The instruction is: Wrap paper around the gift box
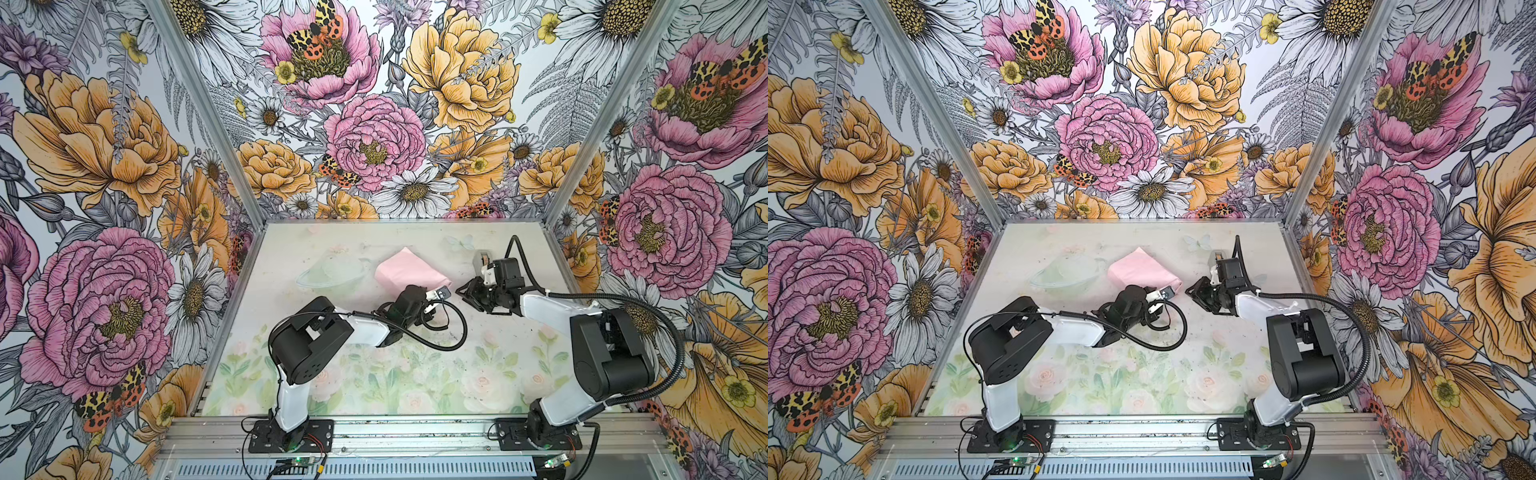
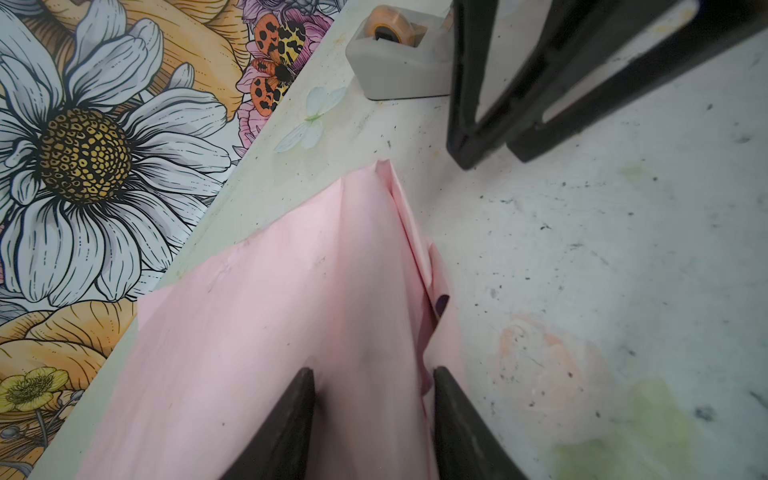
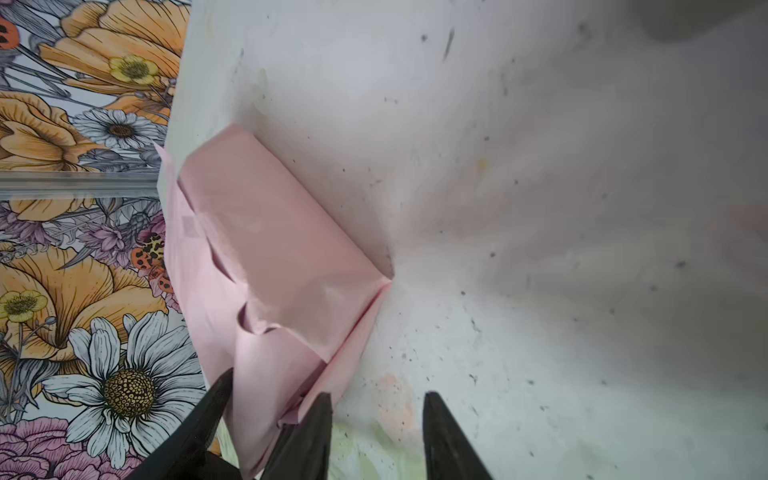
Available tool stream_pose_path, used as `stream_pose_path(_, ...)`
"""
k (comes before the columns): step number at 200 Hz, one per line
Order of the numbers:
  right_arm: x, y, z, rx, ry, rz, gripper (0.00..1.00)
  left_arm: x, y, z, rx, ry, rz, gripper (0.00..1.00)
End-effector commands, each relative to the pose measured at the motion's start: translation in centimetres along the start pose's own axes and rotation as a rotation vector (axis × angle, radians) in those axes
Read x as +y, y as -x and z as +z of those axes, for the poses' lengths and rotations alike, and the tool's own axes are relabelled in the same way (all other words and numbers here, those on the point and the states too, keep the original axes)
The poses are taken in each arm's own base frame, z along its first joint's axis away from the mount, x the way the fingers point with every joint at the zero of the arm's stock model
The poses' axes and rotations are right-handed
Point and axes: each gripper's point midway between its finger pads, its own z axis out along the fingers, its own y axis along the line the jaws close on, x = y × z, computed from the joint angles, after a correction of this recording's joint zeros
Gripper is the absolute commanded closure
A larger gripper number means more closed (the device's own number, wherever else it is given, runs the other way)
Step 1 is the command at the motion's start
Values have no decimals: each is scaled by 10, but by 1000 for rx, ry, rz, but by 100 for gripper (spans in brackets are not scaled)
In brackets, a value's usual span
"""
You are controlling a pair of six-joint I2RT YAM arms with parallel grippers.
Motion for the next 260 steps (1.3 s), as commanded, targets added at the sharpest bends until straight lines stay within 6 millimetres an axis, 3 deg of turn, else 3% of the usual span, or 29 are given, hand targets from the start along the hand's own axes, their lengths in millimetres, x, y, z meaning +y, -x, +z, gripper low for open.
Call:
stream_pose_path(1, -5, -13, 9, 23, -1, 43, 68, -26, -76, -1, 223, -114, -21, 53)
stream_pose_path(39, 2, -23, 26, 30, 36, 66, 74, -27, -74, -1, 211, -134, -39, 53)
stream_pose_path(135, 18, -12, 47, 14, 90, 73, 80, -31, -71, -2, 197, -173, -70, 53)
stream_pose_path(228, 43, 0, 54, -20, 152, 65, 85, -35, -70, -1, 192, -195, -73, 52)
stream_pose_path(260, 45, 1, 51, -31, 154, 59, 86, -30, -59, -4, 166, -187, -70, 45)
